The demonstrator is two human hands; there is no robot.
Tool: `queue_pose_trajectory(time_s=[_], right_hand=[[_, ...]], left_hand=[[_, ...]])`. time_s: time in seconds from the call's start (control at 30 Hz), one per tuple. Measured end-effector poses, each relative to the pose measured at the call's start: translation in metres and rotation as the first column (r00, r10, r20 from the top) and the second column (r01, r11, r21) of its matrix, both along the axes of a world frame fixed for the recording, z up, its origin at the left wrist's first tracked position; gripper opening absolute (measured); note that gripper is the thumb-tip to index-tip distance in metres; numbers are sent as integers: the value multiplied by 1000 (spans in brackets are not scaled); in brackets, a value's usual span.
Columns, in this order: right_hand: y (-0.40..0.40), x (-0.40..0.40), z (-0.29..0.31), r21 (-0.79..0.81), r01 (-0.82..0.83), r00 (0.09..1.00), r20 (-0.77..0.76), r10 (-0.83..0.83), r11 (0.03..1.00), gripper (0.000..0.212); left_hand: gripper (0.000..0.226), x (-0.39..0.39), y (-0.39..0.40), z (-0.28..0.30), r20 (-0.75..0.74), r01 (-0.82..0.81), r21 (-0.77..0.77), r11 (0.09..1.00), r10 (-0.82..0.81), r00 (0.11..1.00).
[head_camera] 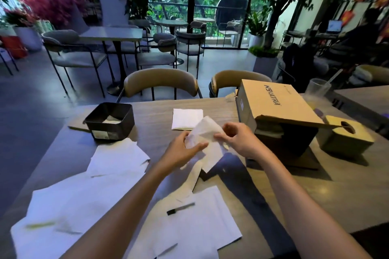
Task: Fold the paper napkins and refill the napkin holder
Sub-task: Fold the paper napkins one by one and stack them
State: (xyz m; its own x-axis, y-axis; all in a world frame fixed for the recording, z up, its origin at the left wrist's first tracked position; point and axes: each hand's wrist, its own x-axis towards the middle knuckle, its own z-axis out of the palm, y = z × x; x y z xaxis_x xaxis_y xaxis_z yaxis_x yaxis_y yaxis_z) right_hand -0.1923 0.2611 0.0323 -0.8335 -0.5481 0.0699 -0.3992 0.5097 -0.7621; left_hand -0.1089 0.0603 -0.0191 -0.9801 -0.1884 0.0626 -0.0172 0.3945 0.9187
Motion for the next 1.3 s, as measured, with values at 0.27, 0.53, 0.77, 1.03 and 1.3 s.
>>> queue_pose_trajectory(time_s=[0.27, 0.53, 0.77, 1.03, 1.3], right_hand=[[-25, -18, -2, -299, 186, 978, 150, -147, 936, 28], [-58, -51, -32, -272, 199, 978, 115, -173, 942, 9], [-90, -100, -52, -295, 196, 981, 49, -190, 935, 23], [-112, -133, -81, -213, 239, 969, -14, -247, 947, 45], [-110, -134, -89, -65, 245, 951, -176, -252, 967, 56]], left_hand=[[15, -2, -20, 16, -35, -128, 338, 932, 148, 988], [35, -39, -49, 14, -26, -304, 309, 901, 327, 945], [27, -86, -80, 2, -59, -329, 205, 922, 347, 936], [29, -111, -93, -26, -55, -479, -10, 878, 478, 877], [23, -104, -89, -30, -126, -494, -226, 840, 478, 869]])
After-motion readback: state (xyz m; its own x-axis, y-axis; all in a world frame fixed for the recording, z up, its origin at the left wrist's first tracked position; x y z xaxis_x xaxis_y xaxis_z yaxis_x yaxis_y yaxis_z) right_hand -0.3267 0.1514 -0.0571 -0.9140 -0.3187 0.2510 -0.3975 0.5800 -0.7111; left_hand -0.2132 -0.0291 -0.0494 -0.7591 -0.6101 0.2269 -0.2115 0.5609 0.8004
